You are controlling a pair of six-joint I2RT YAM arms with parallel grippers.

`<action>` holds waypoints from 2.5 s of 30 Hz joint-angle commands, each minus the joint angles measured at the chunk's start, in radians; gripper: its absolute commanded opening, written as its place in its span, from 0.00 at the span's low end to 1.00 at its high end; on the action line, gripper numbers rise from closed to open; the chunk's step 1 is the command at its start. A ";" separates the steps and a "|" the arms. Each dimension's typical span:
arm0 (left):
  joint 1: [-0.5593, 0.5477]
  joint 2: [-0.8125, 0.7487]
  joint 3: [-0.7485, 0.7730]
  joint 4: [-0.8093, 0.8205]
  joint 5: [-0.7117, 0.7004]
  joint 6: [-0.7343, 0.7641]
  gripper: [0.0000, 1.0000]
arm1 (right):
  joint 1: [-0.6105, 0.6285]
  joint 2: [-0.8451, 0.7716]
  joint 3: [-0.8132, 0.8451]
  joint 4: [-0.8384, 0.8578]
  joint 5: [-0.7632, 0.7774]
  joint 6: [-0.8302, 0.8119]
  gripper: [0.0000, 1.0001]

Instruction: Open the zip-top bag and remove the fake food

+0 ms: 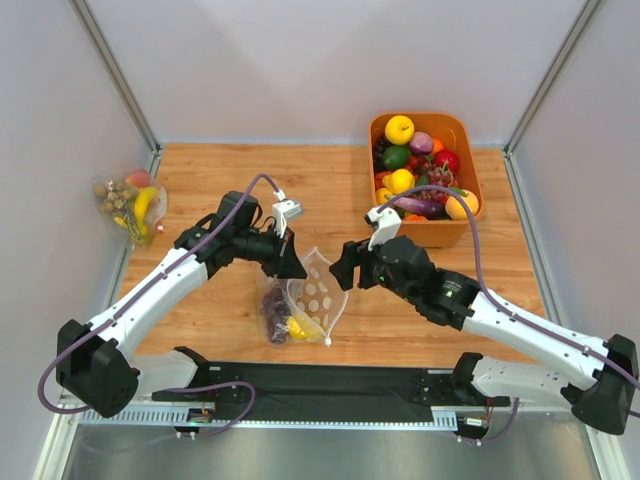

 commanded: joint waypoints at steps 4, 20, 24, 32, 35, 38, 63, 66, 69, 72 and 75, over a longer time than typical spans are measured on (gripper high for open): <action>-0.006 0.000 0.025 -0.015 0.008 0.016 0.00 | 0.102 0.077 0.026 0.097 0.044 0.051 0.73; -0.009 -0.003 0.025 -0.018 0.011 0.017 0.00 | 0.146 0.248 0.006 0.134 0.061 0.106 0.70; -0.009 -0.002 0.025 -0.018 0.010 0.019 0.00 | 0.152 0.277 0.003 0.134 0.064 0.112 0.70; -0.011 -0.002 0.025 -0.019 0.011 0.019 0.00 | 0.196 0.320 -0.005 0.130 0.105 0.128 0.71; -0.012 0.000 0.025 -0.019 0.011 0.019 0.00 | 0.218 0.348 -0.003 0.125 0.124 0.129 0.71; -0.014 0.001 0.025 -0.021 0.011 0.017 0.00 | 0.242 0.386 0.003 0.120 0.141 0.129 0.71; -0.029 0.009 0.019 -0.006 0.007 0.013 0.00 | 0.353 0.506 -0.114 0.426 0.009 0.108 0.80; -0.032 0.010 0.017 -0.002 0.016 0.011 0.00 | 0.376 0.524 -0.109 0.463 0.042 0.118 0.81; -0.038 0.007 0.011 0.024 0.073 0.001 0.00 | 0.388 0.559 -0.071 0.386 0.128 0.131 0.81; -0.046 -0.005 0.005 0.039 0.102 -0.001 0.00 | 0.397 0.588 -0.046 0.343 0.179 0.151 0.81; -0.049 -0.017 0.005 0.039 0.107 0.008 0.00 | 0.399 0.593 -0.049 0.335 0.199 0.167 0.81</action>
